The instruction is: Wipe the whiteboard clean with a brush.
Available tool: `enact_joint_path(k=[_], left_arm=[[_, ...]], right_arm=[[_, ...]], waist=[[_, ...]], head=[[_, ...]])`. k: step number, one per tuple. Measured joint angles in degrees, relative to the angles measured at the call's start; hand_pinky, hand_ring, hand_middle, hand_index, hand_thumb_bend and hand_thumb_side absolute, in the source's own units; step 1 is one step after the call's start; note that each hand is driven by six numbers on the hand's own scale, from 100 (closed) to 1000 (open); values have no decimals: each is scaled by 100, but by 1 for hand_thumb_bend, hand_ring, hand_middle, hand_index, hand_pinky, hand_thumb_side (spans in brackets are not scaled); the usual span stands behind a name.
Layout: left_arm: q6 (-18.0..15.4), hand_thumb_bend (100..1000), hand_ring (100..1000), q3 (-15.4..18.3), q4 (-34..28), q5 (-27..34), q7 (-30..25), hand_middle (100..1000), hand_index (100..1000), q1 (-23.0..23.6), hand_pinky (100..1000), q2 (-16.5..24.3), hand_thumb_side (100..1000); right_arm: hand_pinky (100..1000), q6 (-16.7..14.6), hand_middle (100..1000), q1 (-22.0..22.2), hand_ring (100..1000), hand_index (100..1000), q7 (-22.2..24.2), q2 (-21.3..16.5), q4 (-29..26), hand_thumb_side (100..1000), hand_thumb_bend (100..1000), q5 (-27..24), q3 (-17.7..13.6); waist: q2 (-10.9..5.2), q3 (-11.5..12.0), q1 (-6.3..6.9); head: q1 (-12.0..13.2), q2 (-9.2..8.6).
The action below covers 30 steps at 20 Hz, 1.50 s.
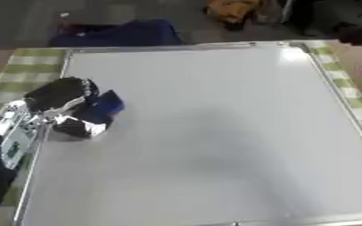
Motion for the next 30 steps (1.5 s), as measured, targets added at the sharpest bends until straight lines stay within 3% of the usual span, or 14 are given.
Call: enact_joint_path(k=[9, 24, 30], left_arm=[[-132, 100, 418, -187, -321, 39, -163, 185, 141, 167, 575, -241, 492], [-816, 100, 415, -772, -756, 278, -459, 182, 141, 345, 573, -577, 500], [-926, 100, 412, -886, -859, 215, -462, 179, 141, 375, 568, -802, 503]], right_arm=[[734, 38, 452, -27, 578, 262, -7, 41, 0, 950, 210, -18, -7], [734, 78, 453, -103, 578, 262, 10, 42, 0, 948, 207, -61, -14], [733, 114, 454, -229, 578, 263, 38, 44, 0, 946, 204, -126, -9]], waist=[[0, -23, 10], [0, -79, 51], [29, -176, 75]], head=[[-56, 1], [-135, 10], [-88, 3]])
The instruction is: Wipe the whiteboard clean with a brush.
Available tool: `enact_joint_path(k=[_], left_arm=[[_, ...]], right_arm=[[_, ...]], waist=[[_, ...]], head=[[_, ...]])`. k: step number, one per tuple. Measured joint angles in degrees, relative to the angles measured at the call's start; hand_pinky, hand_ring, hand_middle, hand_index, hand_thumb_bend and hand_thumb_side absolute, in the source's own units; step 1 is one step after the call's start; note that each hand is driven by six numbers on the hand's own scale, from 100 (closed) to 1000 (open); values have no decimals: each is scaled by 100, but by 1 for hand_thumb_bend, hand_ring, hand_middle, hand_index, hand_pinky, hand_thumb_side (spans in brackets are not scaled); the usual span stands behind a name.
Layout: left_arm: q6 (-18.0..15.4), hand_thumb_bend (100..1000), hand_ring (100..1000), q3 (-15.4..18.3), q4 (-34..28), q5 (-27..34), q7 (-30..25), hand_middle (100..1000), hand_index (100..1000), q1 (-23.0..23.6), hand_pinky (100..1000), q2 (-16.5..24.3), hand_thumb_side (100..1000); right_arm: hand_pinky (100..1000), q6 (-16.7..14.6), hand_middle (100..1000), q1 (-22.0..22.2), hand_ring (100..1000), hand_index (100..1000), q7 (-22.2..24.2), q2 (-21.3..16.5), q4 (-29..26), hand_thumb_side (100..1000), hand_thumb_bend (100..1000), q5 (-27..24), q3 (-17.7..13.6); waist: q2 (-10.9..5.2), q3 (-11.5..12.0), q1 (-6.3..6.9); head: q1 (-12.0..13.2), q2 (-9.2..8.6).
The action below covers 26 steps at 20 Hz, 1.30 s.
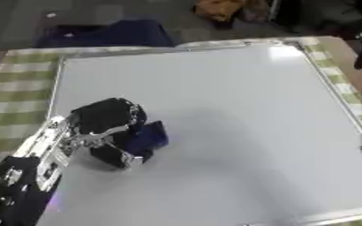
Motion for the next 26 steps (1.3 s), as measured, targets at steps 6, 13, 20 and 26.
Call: enact_joint_path(k=[6, 13, 20, 26], left_arm=[[-25, 100, 409, -18, -60, -50, 40, 175, 142, 42, 567, -183, 502], [-164, 100, 409, -111, -93, -82, 186, 179, 150, 70, 575, -271, 507], [-401, 100, 404, -290, -244, -182, 393, 178, 154, 108, 578, -291, 508], [-568, 120, 465, -470, -380, -194, 375, 294, 197, 115, 588, -291, 601]], right_arm=[[733, 43, 455, -146, 578, 264, 42, 18, 0, 946, 199, -103, 34], [732, 57, 454, -172, 578, 264, 57, 49, 0, 942, 198, -156, 48], [732, 82, 454, -169, 577, 263, 60, 50, 0, 941, 199, -169, 48], [731, 84, 454, -168, 577, 264, 60, 50, 0, 943, 198, -172, 49]], waist=[[24, -114, 10], [28, -155, 42], [28, -161, 60], [28, -165, 60]], head=[[71, -8], [102, -24], [95, -24], [74, -24]])
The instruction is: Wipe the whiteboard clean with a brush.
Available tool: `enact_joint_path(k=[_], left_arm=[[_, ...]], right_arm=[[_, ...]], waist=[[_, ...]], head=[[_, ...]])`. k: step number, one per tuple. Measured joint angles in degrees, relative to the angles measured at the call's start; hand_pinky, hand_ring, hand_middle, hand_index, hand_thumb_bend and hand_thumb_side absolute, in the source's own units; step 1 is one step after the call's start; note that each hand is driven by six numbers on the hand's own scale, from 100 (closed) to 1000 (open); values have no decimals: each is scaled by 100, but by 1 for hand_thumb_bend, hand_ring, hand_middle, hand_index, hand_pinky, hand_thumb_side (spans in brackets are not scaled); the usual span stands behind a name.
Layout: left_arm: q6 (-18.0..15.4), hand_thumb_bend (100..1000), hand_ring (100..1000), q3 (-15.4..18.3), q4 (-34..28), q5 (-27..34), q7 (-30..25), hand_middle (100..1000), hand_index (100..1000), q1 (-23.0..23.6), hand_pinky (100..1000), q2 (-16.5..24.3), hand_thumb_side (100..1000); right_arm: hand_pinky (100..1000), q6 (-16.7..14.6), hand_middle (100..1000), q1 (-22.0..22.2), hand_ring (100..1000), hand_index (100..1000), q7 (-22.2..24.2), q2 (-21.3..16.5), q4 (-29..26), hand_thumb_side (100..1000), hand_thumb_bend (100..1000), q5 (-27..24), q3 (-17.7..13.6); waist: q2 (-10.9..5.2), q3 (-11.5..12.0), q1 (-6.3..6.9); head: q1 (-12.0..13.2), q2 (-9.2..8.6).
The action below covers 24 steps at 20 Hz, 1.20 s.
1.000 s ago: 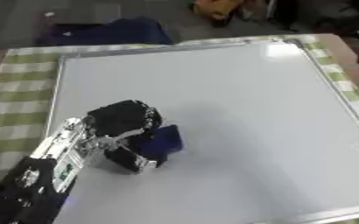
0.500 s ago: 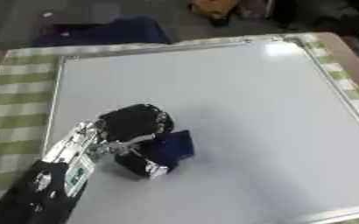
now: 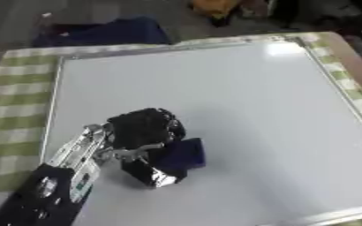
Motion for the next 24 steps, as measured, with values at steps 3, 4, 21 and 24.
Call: enact_joint_path(k=[3, 4, 21, 24], left_arm=[[-101, 145, 573, -73, -11, 176, -191, 481, 162, 41, 596, -1, 631], [-120, 157, 634, -92, -13, 258, -273, 577, 150, 46, 601, -1, 640], [424, 285, 802, -124, -378, 1498, -1108, 772, 100, 92, 639, 6, 665], [489, 261, 776, -86, -584, 1727, -1173, 722, 100, 92, 634, 71, 661]], right_arm=[[731, 3, 452, 0, 576, 264, -3, 0, 0, 942, 198, -2, 1], [731, 8, 452, 0, 576, 264, -8, 0, 0, 944, 200, -3, 1], [730, 15, 449, 9, 575, 263, -23, 0, 0, 947, 205, -4, 2], [730, 4, 450, 58, 576, 264, -42, 0, 0, 948, 203, -4, 0]], waist=[[0, 0, 0], [-1, 1, 0], [-2, 38, -33], [-17, 75, -48]], head=[[-19, -2], [-23, -3], [-68, -24], [-86, -24]])
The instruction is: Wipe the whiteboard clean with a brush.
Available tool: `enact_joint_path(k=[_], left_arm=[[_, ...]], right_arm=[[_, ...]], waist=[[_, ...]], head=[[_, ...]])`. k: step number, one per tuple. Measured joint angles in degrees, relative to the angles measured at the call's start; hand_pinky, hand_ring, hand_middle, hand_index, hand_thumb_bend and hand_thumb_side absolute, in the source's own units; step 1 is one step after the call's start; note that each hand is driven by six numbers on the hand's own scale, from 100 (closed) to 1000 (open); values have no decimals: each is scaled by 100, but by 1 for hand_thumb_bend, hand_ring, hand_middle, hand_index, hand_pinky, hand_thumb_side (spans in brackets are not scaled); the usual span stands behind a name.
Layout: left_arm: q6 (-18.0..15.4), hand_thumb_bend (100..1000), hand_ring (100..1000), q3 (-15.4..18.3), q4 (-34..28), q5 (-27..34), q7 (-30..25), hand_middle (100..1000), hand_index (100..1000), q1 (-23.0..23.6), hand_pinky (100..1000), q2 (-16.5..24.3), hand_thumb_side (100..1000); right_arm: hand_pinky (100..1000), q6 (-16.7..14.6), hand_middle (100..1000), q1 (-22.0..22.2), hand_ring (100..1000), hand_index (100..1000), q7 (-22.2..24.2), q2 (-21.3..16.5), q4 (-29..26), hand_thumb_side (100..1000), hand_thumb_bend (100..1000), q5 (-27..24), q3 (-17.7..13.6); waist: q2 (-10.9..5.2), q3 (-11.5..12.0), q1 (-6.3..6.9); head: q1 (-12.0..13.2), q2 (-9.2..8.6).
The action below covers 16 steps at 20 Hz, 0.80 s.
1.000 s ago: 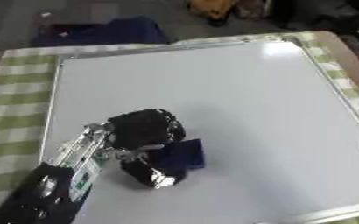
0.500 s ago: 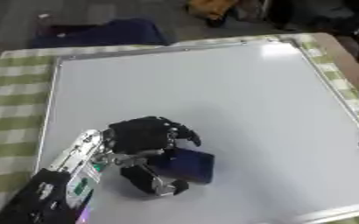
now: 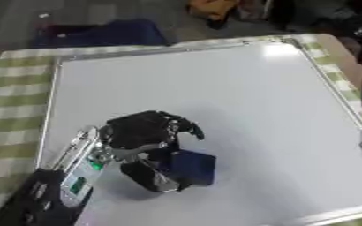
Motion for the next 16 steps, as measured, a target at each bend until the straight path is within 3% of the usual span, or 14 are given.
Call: enact_joint_path(k=[5, 10, 15, 16], left_arm=[[90, 229, 718, 69, -505, 468, -90, 618, 100, 0, 631, 287, 658], [185, 185, 671, 111, -1098, 1024, -82, 581, 100, 109, 585, 718, 643], [675, 190, 633, 256, -1776, 1940, 39, 561, 100, 479, 545, 1234, 624], [843, 189, 631, 322, -1930, 2155, 81, 559, 100, 589, 544, 1365, 625]], right_arm=[[729, -33, 452, 78, 577, 267, -88, -1, 0, 948, 196, 0, -25], [728, -62, 454, 149, 579, 269, -189, -5, 0, 951, 192, 0, -55], [727, -74, 457, 190, 582, 273, -267, -18, 0, 954, 183, -3, -57], [727, -77, 458, 197, 582, 274, -287, -20, 0, 976, 223, -14, -57]], waist=[[-74, 111, -2], [-152, 217, -20], [-300, 322, -92], [-332, 341, -99]], head=[[-92, 12], [-239, 100], [-374, 210], [-402, 236]])
